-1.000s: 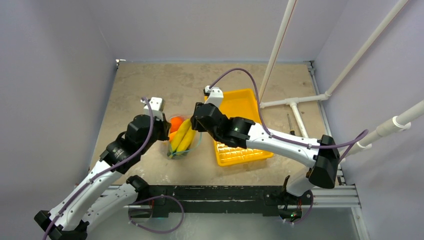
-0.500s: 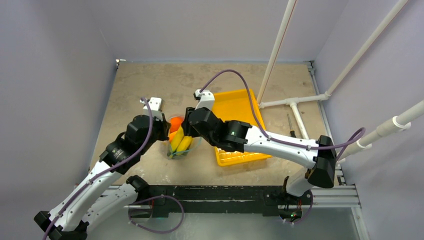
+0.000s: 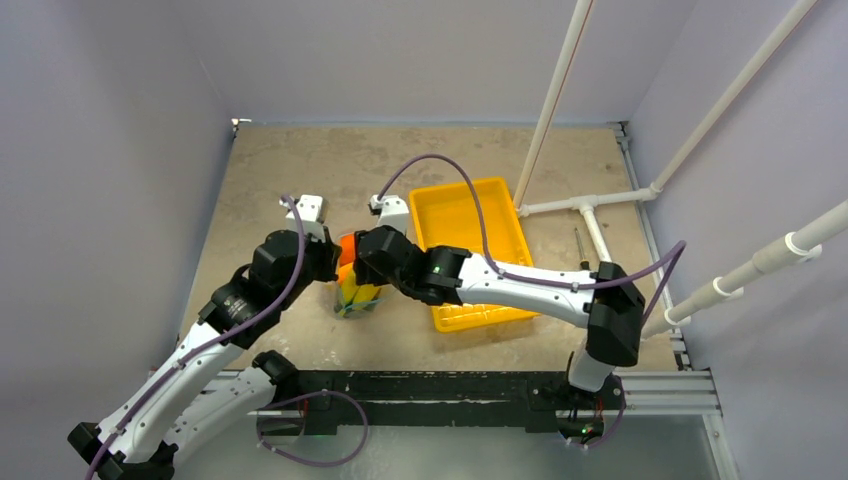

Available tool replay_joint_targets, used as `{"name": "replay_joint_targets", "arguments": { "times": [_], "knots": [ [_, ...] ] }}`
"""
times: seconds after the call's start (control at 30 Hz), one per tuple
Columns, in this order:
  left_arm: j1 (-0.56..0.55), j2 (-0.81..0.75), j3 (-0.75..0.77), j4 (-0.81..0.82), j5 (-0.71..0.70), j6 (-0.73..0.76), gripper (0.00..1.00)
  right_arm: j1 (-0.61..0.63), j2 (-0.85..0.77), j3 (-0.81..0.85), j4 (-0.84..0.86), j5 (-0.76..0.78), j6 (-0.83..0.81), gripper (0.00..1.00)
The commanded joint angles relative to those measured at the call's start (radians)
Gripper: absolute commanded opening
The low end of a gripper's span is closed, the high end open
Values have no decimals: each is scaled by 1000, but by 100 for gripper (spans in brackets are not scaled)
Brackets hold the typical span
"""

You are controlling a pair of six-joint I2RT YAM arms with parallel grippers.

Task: Place the food in the zip-top bag and seal the zipper
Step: Adjust the fake fruit in the zipper food storage bag.

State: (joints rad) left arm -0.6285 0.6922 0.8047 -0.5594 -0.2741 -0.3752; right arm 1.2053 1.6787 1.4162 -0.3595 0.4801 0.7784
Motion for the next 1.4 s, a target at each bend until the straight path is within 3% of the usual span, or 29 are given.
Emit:
{"name": "replay_joint_targets", "arguments": {
  "times": [0.0,0.33,0.57,0.67,0.77,1.0,1.37],
  "knots": [
    [6,-11,-4,35,-10,-8,0,1,53,-5,18,-7,14,57],
    [7,-4,-10,46,23,-3,0,-21,161,-28,109,-11,13,59],
    [5,-4,-11,54,52,5,0,-57,189,-19,96,37,15,50],
    [7,-14,-13,55,49,5,0,-62,189,-30,84,55,5,40],
    [7,-13,-12,55,47,4,0,-62,197,-31,61,58,2,39],
    [7,-8,-12,53,47,4,0,-61,94,-46,67,81,32,53],
    [7,-4,-12,51,42,1,0,-61,-100,-59,28,82,59,61]
  ]
}}
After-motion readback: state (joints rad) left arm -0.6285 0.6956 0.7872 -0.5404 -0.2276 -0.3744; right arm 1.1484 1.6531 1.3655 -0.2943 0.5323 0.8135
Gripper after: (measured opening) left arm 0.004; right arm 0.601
